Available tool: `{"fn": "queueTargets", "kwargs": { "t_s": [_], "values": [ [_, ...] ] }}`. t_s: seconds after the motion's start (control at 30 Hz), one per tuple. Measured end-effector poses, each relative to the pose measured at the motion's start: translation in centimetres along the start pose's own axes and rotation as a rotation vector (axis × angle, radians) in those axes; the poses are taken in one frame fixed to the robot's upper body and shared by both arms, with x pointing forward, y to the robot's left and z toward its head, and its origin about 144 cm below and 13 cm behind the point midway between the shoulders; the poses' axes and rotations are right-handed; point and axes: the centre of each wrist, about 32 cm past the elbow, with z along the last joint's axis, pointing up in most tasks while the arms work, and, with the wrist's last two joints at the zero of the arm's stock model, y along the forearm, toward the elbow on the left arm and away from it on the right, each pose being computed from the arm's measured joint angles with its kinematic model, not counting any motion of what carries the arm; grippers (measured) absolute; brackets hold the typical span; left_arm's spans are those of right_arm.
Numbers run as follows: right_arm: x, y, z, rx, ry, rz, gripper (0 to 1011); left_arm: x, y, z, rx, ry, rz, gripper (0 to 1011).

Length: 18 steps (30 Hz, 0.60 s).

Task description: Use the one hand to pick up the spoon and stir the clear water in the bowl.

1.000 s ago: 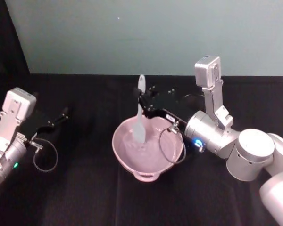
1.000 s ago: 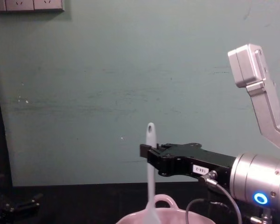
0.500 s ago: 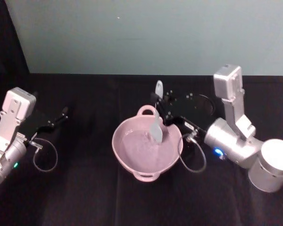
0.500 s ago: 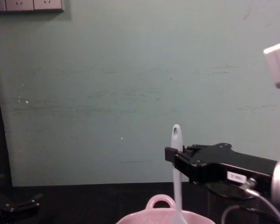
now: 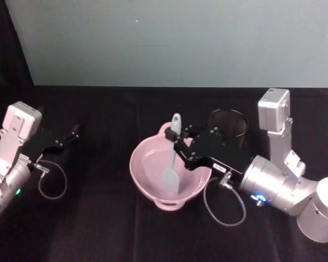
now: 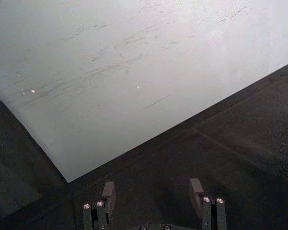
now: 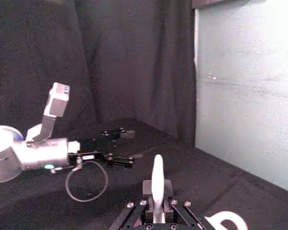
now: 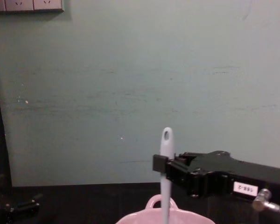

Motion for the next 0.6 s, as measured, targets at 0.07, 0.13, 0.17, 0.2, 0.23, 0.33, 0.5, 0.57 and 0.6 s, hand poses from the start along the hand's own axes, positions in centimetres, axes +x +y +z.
{"fn": "queueTargets", "kwargs": {
  "t_s": [0.07, 0.13, 0.17, 0.2, 0.23, 0.33, 0.5, 0.57, 0.6],
  "values": [
    [-0.3, 0.5, 0.0, 0.000, 0.015, 0.014, 114, 0.0, 0.0, 0.0, 0.000, 0.000, 0.000, 1011],
    [-0.4, 1.0, -0.1, -0.001, 0.030, 0.023, 114, 0.0, 0.0, 0.0, 0.000, 0.000, 0.000, 1011],
    [-0.4, 1.0, -0.1, -0.001, 0.030, 0.023, 114, 0.0, 0.0, 0.0, 0.000, 0.000, 0.000, 1011],
    [-0.5, 1.4, -0.2, 0.000, 0.039, 0.026, 114, 0.0, 0.0, 0.0, 0.000, 0.000, 0.000, 1011],
    [-0.5, 1.9, -0.3, 0.001, 0.048, 0.029, 113, 0.0, 0.0, 0.0, 0.000, 0.000, 0.000, 1011],
    [-0.5, 2.5, -0.5, 0.002, 0.060, 0.030, 114, 0.0, 0.0, 0.0, 0.000, 0.000, 0.000, 1011],
    [-0.5, 4.2, -1.2, 0.026, 0.074, 0.007, 114, 0.0, 0.0, 0.0, 0.000, 0.000, 0.000, 1011],
    [-0.4, 4.6, -1.5, 0.038, 0.071, -0.007, 114, 0.0, 0.0, 0.0, 0.000, 0.000, 0.000, 1011],
    [-0.4, 4.8, -1.7, 0.045, 0.069, -0.014, 114, 0.0, 0.0, 0.0, 0.000, 0.000, 0.000, 1011]
  ]
}}
